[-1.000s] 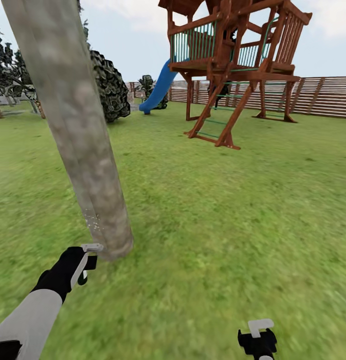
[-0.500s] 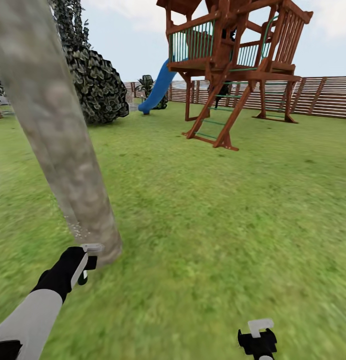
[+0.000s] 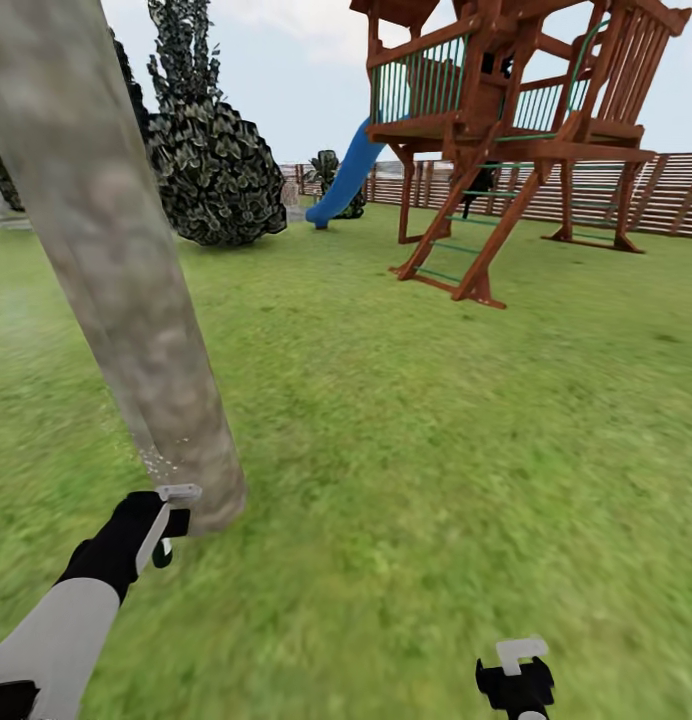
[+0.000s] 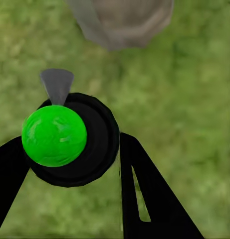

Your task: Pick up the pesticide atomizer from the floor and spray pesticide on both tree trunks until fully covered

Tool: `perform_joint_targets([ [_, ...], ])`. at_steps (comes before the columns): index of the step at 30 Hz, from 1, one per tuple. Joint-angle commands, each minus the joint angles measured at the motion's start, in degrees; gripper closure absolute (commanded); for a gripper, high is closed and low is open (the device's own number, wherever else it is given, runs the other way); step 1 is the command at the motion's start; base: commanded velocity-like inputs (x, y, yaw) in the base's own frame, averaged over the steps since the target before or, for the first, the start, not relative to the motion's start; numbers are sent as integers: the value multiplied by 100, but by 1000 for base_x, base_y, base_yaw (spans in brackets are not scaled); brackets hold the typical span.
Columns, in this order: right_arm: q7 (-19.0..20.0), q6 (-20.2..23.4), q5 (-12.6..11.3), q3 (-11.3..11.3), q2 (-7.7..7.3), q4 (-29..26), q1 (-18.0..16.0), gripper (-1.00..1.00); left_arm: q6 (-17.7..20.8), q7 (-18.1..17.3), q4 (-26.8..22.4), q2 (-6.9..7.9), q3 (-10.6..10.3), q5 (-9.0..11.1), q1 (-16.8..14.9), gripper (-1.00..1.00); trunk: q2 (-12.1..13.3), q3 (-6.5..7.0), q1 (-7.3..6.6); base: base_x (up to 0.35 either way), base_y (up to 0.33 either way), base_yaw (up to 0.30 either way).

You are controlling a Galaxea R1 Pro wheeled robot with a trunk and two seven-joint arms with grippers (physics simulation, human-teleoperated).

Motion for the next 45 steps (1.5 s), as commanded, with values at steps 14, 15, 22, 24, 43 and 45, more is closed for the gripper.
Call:
perform_joint_targets([
  [14,-43,10,35,37,-5,4,-2,-100,93,-8,-20,-70,6,-43,-71,100,-2,-5,1,95,-254,277],
  [15,-43,10,35,38,-5,4,-2,-100,98,-8,-20,-69,6,-43,-80,100,-2,-5,1,-99,-216,277],
  [22,-43,9,33,36,-14,4,-2,-100,550,-22,-9,47,1,-64,-401,100,-2,-5,1,-25,-44,276],
  [24,-43,7,34,32,-14,4,-2,-100,596,-26,3,135,3,-93,-677,100,-2,-5,1,0,-1,225],
  [43,-35,2,36,35,-34,9,-2,-100,727,-64,-12,82,-447,-140,-829,100,-2,-5,1,117,-2,10],
  [45,-35,2,36,36,-32,11,-2,-100,727,-64,-12,77,-444,-140,-834,100,-2,-5,1,283,-130,0],
])
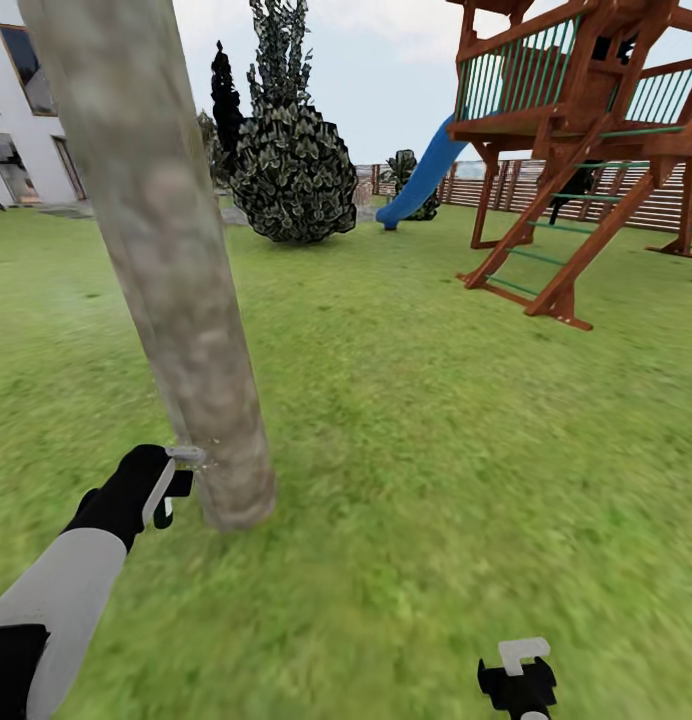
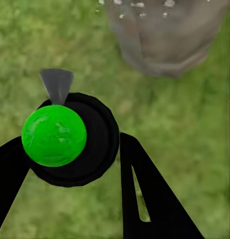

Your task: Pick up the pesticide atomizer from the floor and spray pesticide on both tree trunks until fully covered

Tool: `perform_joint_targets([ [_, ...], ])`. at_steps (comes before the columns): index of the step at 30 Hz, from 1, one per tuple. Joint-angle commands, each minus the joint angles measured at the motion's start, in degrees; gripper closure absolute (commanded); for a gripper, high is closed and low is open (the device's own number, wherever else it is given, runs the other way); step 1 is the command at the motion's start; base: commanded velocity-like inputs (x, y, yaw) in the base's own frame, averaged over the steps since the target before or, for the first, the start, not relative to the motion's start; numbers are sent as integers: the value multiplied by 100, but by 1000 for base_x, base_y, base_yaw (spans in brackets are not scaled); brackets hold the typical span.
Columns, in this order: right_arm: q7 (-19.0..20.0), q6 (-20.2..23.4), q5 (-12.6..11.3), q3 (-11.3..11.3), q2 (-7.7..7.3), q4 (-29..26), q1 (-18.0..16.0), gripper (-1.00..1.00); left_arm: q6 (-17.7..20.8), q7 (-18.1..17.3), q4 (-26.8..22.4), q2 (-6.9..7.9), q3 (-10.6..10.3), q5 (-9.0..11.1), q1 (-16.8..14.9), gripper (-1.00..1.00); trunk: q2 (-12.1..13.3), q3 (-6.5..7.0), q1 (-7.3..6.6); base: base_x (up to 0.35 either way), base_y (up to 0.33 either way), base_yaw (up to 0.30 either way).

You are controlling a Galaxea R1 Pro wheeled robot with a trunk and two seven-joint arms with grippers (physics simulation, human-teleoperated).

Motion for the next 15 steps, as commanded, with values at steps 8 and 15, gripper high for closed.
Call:
perform_joint_targets([
  [8,-44,5,38,42,0,6,-4,-100,27,4,-15,-5,9,-17,-44,100,-2,-5,2,147,-236,0],
  [15,-44,5,38,42,0,2,-4,-100,35,4,-16,-8,10,-17,-51,100,-2,-5,2,11,-272,0],
])
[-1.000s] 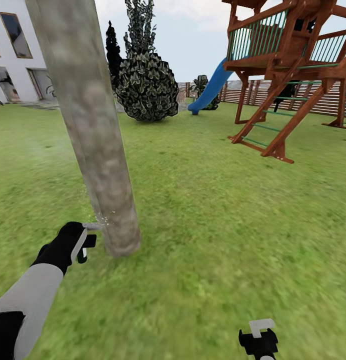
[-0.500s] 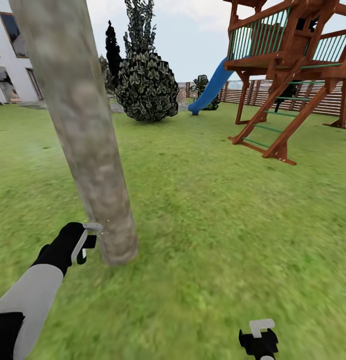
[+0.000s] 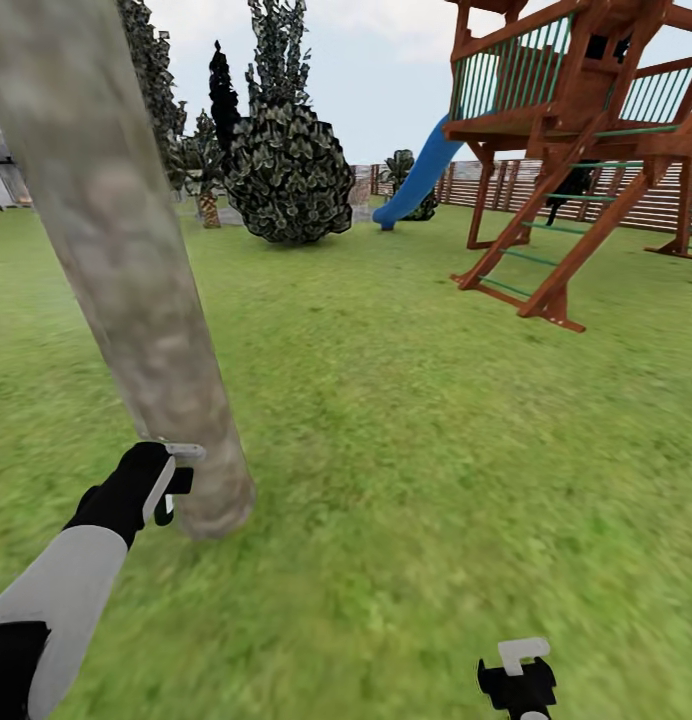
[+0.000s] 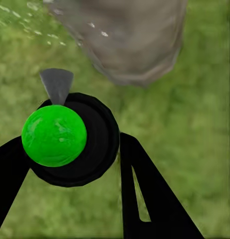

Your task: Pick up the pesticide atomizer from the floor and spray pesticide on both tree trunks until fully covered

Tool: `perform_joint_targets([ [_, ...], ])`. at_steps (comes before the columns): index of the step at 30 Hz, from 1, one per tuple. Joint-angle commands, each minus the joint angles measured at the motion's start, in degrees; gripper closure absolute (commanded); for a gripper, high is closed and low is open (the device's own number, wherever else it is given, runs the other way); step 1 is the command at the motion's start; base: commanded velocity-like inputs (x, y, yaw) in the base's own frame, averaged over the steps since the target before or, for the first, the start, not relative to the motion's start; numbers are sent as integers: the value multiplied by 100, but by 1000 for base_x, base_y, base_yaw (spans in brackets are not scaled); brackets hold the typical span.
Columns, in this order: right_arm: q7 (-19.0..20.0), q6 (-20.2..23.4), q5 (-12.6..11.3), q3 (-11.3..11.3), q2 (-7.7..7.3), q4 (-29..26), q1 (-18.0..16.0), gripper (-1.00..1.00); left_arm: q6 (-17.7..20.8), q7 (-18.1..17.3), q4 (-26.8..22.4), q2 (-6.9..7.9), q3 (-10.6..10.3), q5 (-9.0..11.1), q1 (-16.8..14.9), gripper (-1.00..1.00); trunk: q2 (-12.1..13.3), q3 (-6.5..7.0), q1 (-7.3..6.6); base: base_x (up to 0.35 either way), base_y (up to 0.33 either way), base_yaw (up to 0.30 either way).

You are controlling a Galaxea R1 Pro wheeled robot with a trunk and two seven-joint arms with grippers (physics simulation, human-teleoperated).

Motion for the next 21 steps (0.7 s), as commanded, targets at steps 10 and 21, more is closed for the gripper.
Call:
perform_joint_targets([
  [10,-43,6,37,39,7,2,-3,-100,28,3,-8,18,10,-26,-21,100,-2,-5,-1,0,-274,66],
  [21,-43,6,37,39,9,6,-3,-100,35,20,-16,8,17,-35,-32,100,-2,-5,-1,136,-181,266],
])
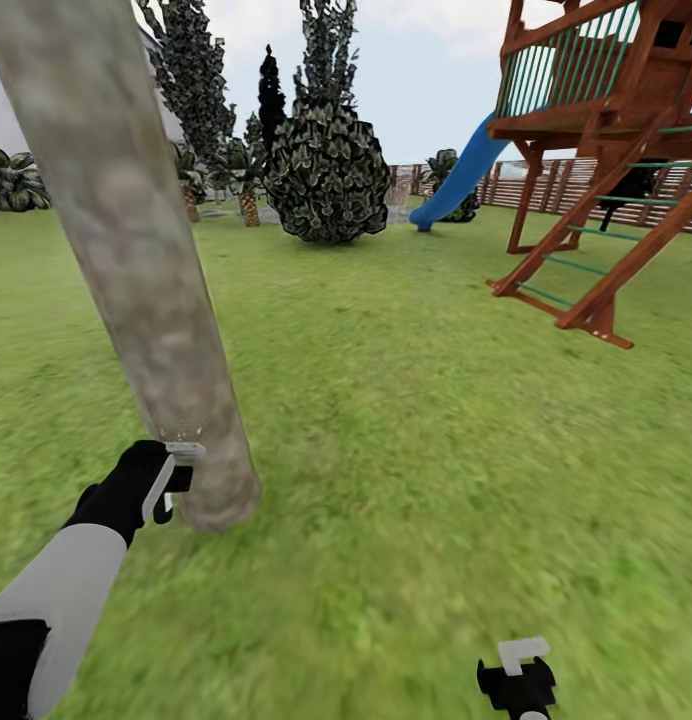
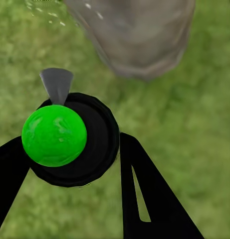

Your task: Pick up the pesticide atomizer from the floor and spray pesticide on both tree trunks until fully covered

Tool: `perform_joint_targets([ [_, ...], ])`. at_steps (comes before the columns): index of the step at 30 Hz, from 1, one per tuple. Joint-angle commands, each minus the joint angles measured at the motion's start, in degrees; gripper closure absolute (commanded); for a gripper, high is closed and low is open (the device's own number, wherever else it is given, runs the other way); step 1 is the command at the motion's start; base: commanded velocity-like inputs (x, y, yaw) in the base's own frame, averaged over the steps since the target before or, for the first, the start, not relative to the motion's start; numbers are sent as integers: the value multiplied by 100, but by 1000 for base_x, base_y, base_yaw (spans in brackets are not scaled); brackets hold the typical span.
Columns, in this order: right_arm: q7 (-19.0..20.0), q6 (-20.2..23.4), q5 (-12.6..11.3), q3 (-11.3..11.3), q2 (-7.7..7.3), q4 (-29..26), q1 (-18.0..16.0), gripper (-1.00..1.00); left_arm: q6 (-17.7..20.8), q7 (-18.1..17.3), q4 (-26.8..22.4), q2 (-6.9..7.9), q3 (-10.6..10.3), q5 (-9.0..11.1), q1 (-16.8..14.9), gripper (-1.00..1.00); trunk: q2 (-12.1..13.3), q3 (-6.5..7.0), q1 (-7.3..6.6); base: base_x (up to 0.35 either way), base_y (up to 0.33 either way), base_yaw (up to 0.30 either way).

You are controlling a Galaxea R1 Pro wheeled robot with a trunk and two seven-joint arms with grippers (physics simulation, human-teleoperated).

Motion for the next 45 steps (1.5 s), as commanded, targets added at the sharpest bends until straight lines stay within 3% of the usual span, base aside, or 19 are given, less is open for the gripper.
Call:
perform_joint_targets([
  [1,-46,4,38,39,-1,6,-3,-100,55,1,-6,-11,8,-19,-2,100,-2,-5,2,319,-9,96],
  [4,-46,4,38,39,-1,2,-3,-100,214,1,-6,-21,8,-14,-1,100,-2,-5,2,268,-122,26],
  [16,-46,4,38,39,-1,5,-3,-100,238,1,-6,-10,8,-17,11,100,-2,-5,2,28,-265,15],
  [21,-46,4,38,39,4,1,-3,-100,219,6,8,74,12,-23,85,100,-2,-5,2,30,-274,250],
  [28,-46,4,38,39,-1,3,-3,-100,136,42,99,50,20,-21,126,100,-2,-5,2,221,-198,276],
  [39,-41,3,43,39,-18,9,-3,-100,121,45,105,67,45,-7,665,100,-2,-5,2,194,-28,63],
  [45,-37,4,38,39,-7,1,-3,-100,108,16,79,49,69,30,737,100,-2,-5,2,1,0,4],
])
